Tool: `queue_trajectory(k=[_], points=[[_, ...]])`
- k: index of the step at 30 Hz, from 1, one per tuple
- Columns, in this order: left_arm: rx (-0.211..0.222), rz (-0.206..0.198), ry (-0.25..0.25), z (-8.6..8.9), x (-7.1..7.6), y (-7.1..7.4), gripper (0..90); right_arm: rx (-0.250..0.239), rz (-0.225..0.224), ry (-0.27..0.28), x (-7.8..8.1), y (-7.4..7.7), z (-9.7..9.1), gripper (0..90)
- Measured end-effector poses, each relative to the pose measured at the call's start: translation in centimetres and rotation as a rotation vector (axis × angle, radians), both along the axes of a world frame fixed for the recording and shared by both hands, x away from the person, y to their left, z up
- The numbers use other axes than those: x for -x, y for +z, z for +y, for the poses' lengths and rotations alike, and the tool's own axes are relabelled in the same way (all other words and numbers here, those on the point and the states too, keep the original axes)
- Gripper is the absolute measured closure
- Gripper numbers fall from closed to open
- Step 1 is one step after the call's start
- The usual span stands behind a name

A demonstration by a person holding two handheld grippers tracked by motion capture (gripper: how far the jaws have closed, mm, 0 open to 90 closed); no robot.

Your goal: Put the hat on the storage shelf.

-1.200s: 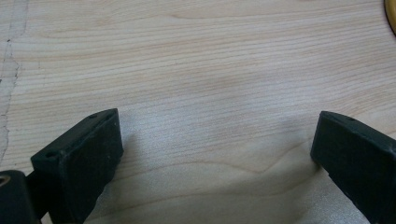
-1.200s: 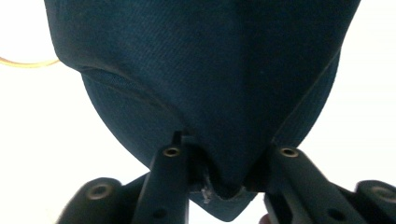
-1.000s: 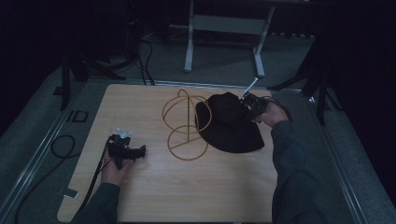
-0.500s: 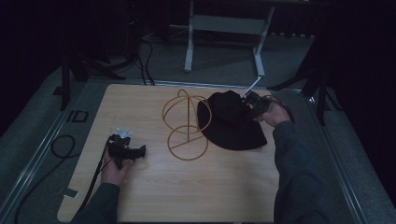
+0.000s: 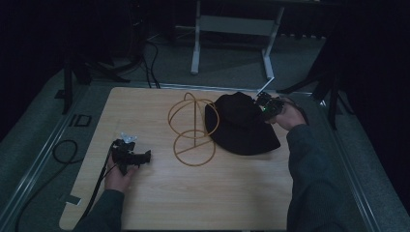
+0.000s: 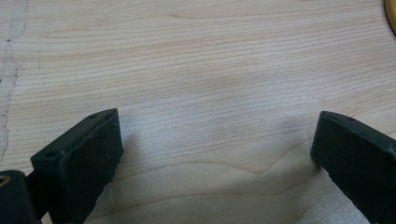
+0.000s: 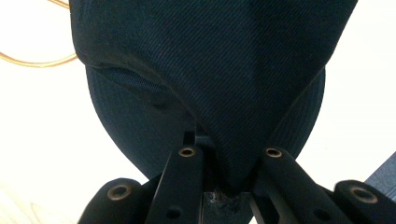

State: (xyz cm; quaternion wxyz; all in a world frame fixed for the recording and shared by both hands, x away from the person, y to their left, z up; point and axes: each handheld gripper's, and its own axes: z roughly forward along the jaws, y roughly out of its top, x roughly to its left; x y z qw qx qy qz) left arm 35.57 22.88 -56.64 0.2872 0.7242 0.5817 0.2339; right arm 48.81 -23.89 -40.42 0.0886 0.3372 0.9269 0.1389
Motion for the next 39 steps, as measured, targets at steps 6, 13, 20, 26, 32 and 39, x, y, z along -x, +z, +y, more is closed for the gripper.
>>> queue_trajectory(k=[6, 13, 20, 26, 32, 39], points=[[-0.001, 0.001, -0.001, 0.0, 0.0, 0.0, 2.5, -0.003, -0.015, 0.027, 0.5, 1.4, 0.0, 85.5], [0.000, 0.000, 0.001, 0.0, 0.0, 0.0, 2.5, -0.010, -0.027, 0.042, 1.0, 2.9, -0.4, 85.4], [-0.001, -0.001, 0.000, 0.0, 0.0, 0.0, 2.5, -0.025, -0.021, 0.079, 1.6, 4.2, -0.3, 85.4], [-0.001, 0.000, 0.000, 0.0, 0.0, 0.0, 2.4, -0.014, -0.031, 0.111, 2.1, 5.3, 0.0, 85.5], [-0.001, 0.001, -0.001, 0.0, 0.0, 0.0, 2.5, -0.024, -0.040, 0.128, 2.4, 6.2, 0.0, 85.5], [-0.001, 0.001, -0.001, 0.0, 0.0, 0.0, 2.5, -0.025, -0.047, 0.137, 2.7, 7.1, -0.3, 85.4]])
